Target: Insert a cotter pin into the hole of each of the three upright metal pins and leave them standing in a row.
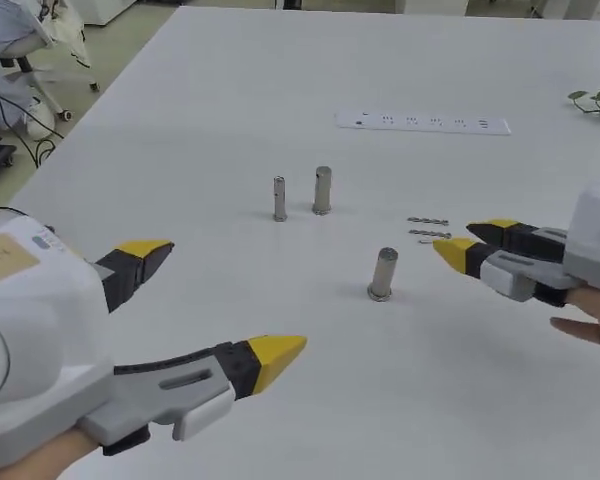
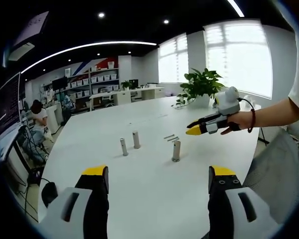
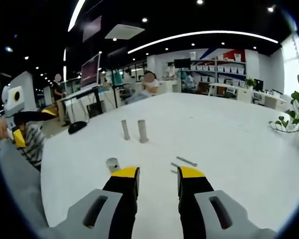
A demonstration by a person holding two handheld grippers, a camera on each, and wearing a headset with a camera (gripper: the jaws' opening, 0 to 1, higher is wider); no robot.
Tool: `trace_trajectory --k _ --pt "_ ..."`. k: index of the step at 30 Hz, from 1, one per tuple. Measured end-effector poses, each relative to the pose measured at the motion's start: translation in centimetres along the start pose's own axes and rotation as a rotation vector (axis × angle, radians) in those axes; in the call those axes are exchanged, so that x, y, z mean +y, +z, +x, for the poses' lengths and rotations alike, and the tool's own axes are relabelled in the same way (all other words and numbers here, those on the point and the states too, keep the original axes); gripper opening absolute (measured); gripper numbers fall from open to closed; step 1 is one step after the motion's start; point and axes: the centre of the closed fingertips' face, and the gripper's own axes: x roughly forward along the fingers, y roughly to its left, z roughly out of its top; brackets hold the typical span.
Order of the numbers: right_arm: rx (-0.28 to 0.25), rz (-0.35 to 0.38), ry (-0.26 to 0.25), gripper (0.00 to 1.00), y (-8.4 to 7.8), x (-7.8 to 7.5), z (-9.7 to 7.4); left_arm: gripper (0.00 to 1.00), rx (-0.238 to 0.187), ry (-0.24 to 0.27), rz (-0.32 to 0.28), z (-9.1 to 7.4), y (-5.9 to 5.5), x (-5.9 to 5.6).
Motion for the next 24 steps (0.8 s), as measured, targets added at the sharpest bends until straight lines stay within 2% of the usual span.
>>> trace_trajectory --k 6,13,15,19,24 --pt "0.044 -0.028 0.0 0.29 -0.4 -1.6 1.0 0.82 0.003 -0.007 0.0 0.4 -0.1 0.0" --pt "0.124 -0.097 -0.009 0.25 -1.2 -3.4 2.8 0.79 0.005 -0.014 0.005 0.7 -0.3 0.0" --pt "0.132 -0.1 -0.009 0.24 -1.2 -3.7 3.1 0.79 0.005 -0.015 0.006 0.7 -0.3 0.1" --pt "0.187 -0.149 -0.017 0.23 -1.8 -4.6 4.0 0.78 0.011 -0.014 0.003 0.8 -0.6 0.2" --pt "0.224 -0.197 -0.008 0.2 -2.2 -5.3 5.1 0.78 0.013 -0.005 -0.012 0.9 -0.8 0.4"
